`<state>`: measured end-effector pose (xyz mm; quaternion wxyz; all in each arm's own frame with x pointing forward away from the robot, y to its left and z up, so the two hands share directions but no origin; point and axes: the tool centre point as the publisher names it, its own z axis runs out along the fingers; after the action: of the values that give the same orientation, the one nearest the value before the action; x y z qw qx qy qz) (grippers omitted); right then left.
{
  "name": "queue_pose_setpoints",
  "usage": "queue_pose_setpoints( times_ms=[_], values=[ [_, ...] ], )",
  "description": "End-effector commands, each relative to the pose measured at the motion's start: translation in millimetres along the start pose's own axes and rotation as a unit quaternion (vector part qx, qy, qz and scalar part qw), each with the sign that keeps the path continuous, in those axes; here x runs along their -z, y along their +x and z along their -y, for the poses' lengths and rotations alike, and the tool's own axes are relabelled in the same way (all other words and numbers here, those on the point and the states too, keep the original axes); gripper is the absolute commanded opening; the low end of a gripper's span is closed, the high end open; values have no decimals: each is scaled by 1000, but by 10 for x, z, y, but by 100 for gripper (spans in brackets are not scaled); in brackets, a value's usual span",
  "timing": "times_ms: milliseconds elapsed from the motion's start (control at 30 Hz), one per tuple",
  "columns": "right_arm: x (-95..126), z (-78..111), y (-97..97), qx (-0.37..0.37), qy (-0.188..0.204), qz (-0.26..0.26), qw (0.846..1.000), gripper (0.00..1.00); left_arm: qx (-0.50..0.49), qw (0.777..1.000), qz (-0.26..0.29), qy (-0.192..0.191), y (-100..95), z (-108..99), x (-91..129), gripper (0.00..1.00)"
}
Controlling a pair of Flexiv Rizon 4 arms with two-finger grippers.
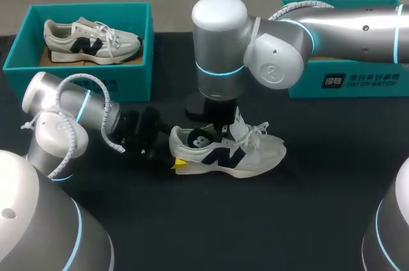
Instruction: Take the shoe out of the shoebox, open the shoe tongue, remove and reinsert the insole, then place the shoe into the shoebox
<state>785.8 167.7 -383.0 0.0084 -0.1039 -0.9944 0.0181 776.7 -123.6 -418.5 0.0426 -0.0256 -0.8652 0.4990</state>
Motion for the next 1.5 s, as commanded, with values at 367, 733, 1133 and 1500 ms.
queue_pose_setpoints(
  times_ms=[367, 733, 1133, 1500],
  values=[
    [299, -76, -19, 17, -78, -6, 997, 0, 1, 1000, 0, -2, -16, -29, -15, 0],
    [514, -297, -7, 91, -141, -68, 983, 0, 1, 1000, 0, -2, -16, -29, -15, 0],
    [495, -573, 41, 136, -154, -114, 972, 0, 1, 1000, 0, -2, -16, -29, -15, 0],
    [448, -563, 10, 138, -196, -154, 959, 16, 1, 1000, 0, -2, -16, -29, -15, 0]
  ],
)
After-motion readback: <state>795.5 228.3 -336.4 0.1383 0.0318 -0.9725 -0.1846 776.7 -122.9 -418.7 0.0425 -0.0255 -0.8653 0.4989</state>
